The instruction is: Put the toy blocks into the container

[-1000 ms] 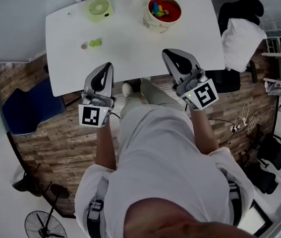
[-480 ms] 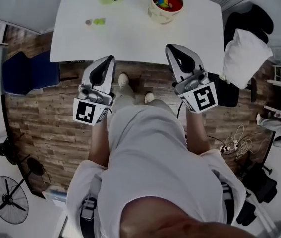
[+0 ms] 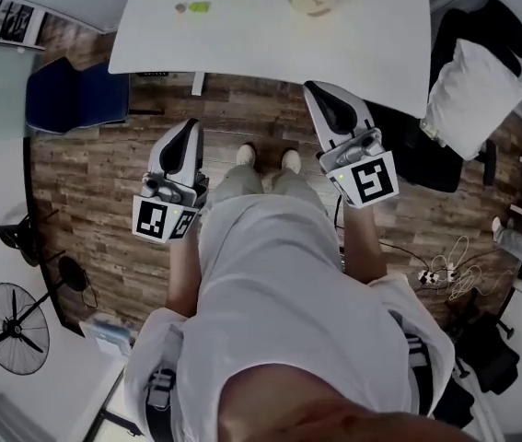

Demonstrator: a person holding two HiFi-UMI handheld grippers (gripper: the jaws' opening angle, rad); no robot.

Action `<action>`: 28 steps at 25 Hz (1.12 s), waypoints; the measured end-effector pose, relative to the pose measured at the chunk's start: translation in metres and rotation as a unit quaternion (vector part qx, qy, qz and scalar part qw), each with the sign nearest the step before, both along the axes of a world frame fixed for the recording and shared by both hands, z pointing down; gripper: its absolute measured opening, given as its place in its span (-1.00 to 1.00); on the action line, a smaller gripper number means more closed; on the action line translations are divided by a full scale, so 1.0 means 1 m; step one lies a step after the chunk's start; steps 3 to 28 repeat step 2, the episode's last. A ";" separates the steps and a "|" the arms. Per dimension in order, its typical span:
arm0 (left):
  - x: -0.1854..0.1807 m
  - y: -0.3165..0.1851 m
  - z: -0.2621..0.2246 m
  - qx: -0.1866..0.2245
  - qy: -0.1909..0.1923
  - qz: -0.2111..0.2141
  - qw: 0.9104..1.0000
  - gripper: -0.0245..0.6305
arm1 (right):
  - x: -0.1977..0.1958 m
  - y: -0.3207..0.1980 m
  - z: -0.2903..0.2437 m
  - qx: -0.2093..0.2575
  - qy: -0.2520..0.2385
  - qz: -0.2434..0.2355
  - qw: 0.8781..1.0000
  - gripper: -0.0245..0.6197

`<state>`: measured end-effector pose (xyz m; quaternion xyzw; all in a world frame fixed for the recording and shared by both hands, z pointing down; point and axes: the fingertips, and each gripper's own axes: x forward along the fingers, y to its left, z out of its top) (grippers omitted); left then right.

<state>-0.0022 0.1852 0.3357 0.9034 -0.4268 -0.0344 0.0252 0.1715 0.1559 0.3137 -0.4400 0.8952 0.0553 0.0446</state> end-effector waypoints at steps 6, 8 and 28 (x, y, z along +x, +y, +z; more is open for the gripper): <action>-0.011 0.012 -0.010 0.009 0.022 -0.017 1.000 -0.94 | -0.008 0.005 -0.006 0.008 -0.004 -0.010 1.000 -0.92; -0.011 0.012 -0.010 0.009 0.022 -0.017 1.000 -0.94 | -0.008 0.005 -0.006 0.008 -0.004 -0.010 1.000 -0.92; -0.011 0.012 -0.010 0.009 0.022 -0.017 1.000 -0.94 | -0.008 0.005 -0.006 0.008 -0.004 -0.010 1.000 -0.92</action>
